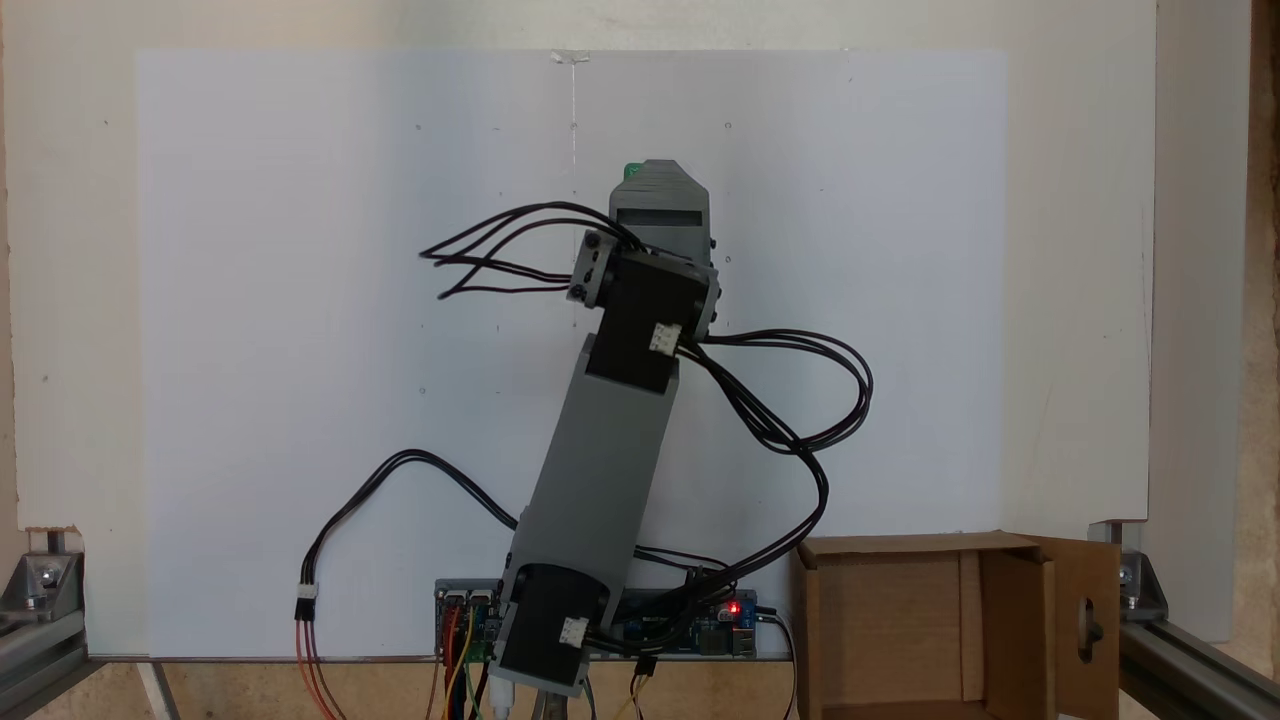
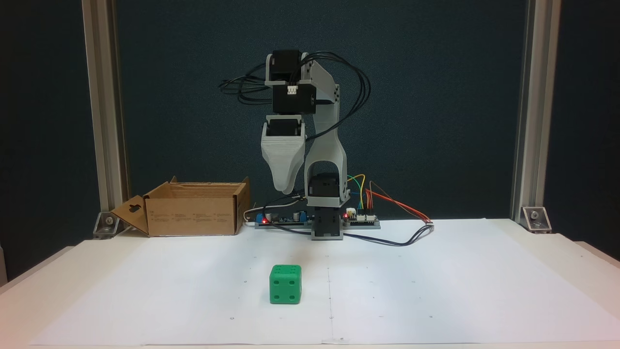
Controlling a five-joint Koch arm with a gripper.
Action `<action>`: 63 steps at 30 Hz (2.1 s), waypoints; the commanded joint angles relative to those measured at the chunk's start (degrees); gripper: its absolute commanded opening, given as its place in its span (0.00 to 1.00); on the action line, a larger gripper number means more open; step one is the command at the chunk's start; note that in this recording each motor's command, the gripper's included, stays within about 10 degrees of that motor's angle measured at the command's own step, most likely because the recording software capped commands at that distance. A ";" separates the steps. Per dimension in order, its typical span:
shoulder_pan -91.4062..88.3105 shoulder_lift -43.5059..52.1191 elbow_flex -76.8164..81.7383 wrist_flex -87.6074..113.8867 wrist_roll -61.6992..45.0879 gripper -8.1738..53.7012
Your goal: Grasp a green dice and put it in the bin.
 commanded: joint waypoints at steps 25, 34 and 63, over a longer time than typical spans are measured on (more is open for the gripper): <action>-1.76 -13.71 -13.97 0.44 5.27 0.82; -1.93 -13.97 -13.97 0.35 9.23 0.82; -3.25 -21.45 -9.58 -6.15 8.09 0.83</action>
